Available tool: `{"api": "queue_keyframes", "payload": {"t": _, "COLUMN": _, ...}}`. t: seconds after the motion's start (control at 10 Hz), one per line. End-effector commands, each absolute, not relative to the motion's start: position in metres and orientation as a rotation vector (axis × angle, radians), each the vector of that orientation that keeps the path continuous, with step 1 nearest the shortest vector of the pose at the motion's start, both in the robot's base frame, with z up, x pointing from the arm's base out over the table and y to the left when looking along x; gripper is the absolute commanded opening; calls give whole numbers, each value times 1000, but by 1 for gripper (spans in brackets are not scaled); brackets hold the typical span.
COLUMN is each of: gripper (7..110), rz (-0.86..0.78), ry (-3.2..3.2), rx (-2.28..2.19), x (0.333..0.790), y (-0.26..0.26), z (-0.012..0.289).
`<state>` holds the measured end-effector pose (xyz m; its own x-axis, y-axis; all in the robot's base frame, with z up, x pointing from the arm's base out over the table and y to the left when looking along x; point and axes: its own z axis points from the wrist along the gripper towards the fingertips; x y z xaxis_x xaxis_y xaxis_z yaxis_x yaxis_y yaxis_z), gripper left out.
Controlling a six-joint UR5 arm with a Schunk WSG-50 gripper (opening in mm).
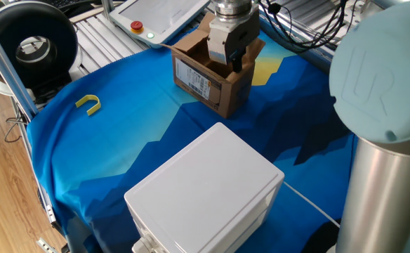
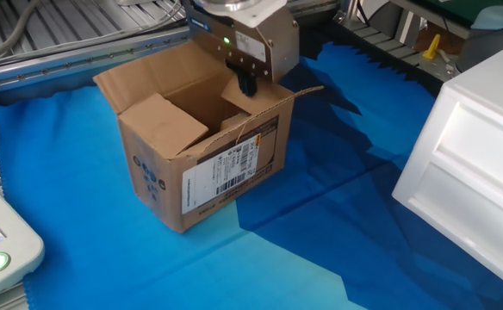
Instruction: Cover the box
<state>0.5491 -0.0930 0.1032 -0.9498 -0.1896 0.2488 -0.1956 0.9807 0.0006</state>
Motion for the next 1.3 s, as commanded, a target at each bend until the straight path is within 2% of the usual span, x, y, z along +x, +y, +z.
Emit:
{"api": "queue_keyframes", "payload": {"t": 0.0, "gripper": 7, "rz": 33, "ry": -2857, "rx": 274, "x": 551, "y": -90, "z": 96}}
{"api": "queue_keyframes", "payload": {"t": 0.5, "gripper": 7, "rz": 26, "ry": -2850, "rx": 263, "x": 554, "y": -81, "z": 100}}
{"api": "queue_keyframes", "payload": {"t": 0.7, "gripper": 7, "rz": 38, "ry": -2926, "rx": 251, "x": 571, "y": -80, "z": 106}}
{"api": "queue_keyframes", "payload": {"t": 1.0, "gripper": 7, "rz": 39, "ry": -3031, "rx": 270, "x": 607, "y": -77, "z": 148}}
{"api": "queue_keyframes", "payload": {"t": 1.2, "gripper": 7, "rz": -33, "ry": -3087, "rx": 298, "x": 634, "y": -70, "z": 167}}
